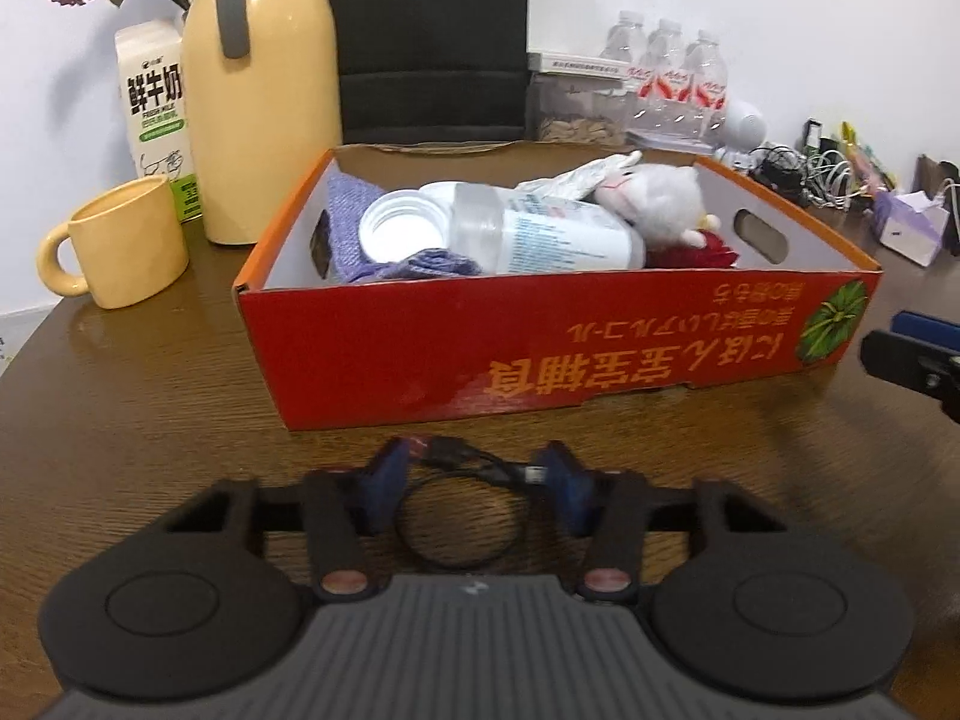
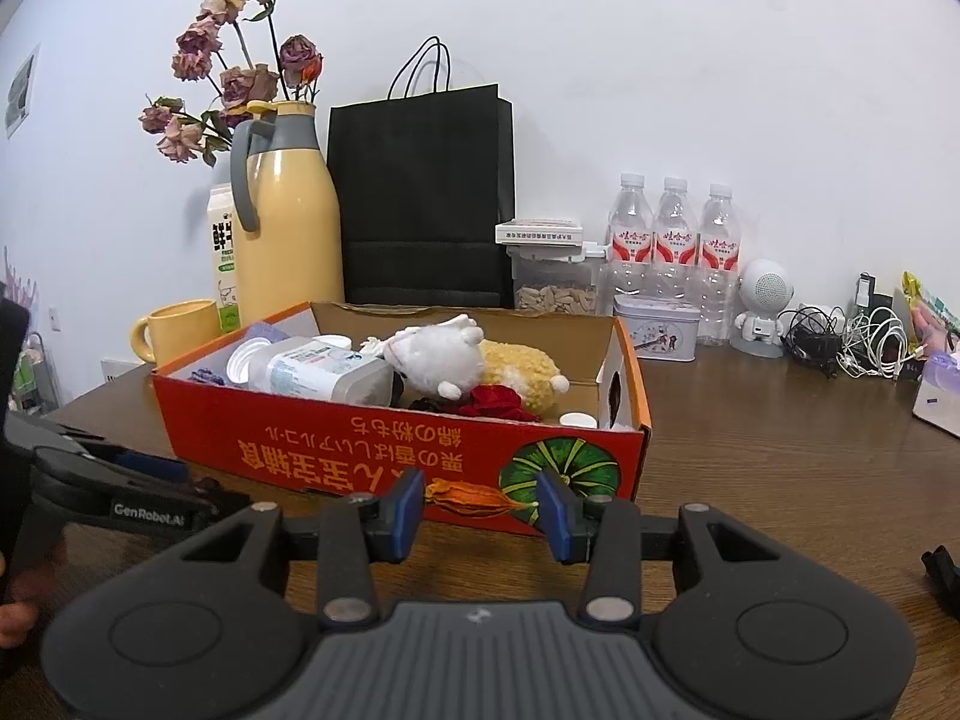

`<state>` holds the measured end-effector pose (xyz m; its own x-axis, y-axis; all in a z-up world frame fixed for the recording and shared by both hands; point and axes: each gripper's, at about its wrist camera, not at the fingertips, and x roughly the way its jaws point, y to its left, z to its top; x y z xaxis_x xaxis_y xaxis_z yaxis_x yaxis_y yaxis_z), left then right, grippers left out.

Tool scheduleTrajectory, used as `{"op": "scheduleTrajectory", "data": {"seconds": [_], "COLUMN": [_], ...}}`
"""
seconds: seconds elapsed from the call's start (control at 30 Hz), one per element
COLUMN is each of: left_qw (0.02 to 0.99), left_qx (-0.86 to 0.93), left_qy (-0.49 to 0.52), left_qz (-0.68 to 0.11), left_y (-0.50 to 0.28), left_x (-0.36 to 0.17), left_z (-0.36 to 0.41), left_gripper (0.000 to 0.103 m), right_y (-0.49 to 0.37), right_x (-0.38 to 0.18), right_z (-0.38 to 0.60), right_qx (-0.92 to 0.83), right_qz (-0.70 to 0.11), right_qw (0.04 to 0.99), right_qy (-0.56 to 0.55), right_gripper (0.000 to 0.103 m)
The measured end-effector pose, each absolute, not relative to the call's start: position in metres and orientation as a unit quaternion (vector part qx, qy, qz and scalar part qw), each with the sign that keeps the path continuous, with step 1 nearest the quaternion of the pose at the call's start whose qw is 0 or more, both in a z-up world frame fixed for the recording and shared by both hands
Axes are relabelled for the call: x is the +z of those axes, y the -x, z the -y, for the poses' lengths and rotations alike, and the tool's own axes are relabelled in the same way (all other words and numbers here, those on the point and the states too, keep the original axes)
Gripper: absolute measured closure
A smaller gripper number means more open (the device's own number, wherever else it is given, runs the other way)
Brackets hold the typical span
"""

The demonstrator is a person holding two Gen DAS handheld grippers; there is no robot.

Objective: Organize objects
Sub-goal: 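Carry the USB cable into the box and open the left gripper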

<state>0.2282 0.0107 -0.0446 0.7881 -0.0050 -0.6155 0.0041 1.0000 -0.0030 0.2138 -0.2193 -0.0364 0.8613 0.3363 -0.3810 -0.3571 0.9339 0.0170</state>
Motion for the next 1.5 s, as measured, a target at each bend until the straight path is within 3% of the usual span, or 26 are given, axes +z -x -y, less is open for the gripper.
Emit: {"op": "scheduleTrajectory", "data": {"seconds": [0.03,0.23,0.77,0.8,1.1,1.17,1.23,1.5], "left_qw": [0.946,0.948,0.961,0.963,0.969,0.968,0.965,0.944], "left_qx": [-0.006,-0.015,-0.014,-0.015,-0.023,-0.013,-0.005,0.011], "left_qy": [0.0,-0.004,-0.008,-0.008,-0.001,0.01,0.019,0.014], "left_qz": [-0.324,-0.319,-0.275,-0.27,-0.245,-0.252,-0.261,-0.33], "left_y": [-0.227,-0.223,-0.198,-0.196,-0.185,-0.185,-0.186,-0.207], "left_x": [-0.045,-0.044,-0.031,-0.029,-0.018,-0.017,-0.019,-0.04], "left_z": [-0.01,-0.005,0.001,0.002,0.003,-0.004,-0.01,-0.012], "left_gripper": [0.066,0.078,0.081,0.095,0.095,0.083,0.041,0.038], "right_y": [-0.214,-0.214,-0.213,-0.213,-0.211,-0.211,-0.211,-0.211], "right_x": [-0.037,-0.037,-0.037,-0.036,-0.033,-0.034,-0.034,-0.035], "right_z": [0.219,0.219,0.22,0.22,0.221,0.22,0.221,0.221], "right_qx": [0.18,0.18,0.179,0.179,0.18,0.179,0.179,0.182], "right_qz": [-0.193,-0.193,-0.191,-0.19,-0.183,-0.183,-0.183,-0.182], "right_qw": [0.964,0.964,0.965,0.965,0.966,0.966,0.966,0.966], "right_qy": [0.028,0.028,0.028,0.028,0.028,0.028,0.028,0.027], "right_gripper": [0.063,0.063,0.063,0.063,0.063,0.063,0.063,0.063]}}
